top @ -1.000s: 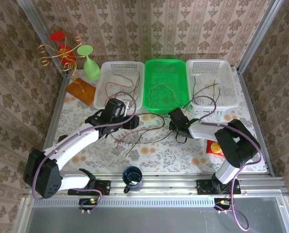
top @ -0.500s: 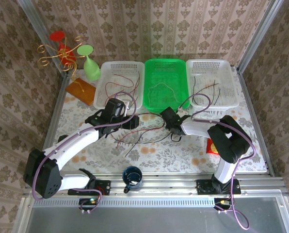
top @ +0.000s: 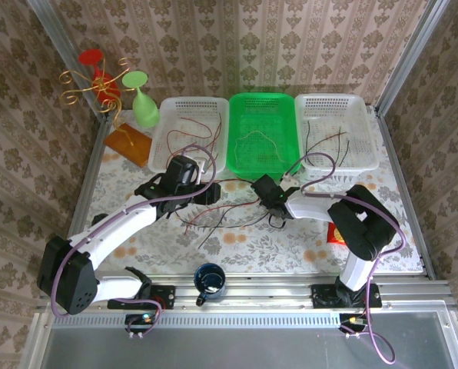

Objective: Untangle the cables

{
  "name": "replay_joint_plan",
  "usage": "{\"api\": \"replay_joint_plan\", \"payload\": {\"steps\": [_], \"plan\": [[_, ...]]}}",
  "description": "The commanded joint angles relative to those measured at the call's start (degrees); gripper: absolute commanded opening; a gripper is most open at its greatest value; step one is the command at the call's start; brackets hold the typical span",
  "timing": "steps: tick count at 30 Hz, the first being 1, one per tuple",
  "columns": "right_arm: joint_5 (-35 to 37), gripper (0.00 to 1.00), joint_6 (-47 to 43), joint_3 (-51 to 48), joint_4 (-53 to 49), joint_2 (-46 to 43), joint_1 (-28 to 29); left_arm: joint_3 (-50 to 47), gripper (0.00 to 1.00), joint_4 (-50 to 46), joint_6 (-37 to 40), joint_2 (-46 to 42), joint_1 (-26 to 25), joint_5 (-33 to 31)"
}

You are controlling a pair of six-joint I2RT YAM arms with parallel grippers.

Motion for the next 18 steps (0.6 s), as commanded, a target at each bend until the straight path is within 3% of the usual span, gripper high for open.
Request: {"api": "replay_joint_plan", "payload": {"steps": [1,18], "plan": [[-1.4,0.00,2.7,-3.0,-1.2,-2.3,1.2,1.0,0.67,0.1,0.5,-1.5,-0.3,-0.2],[1.3,0.00,1.0,-9.2,-0.9,-17.2,2.6,2.0,0.67,0.5,0.5,-0.1,-0.7,1.0]]}}
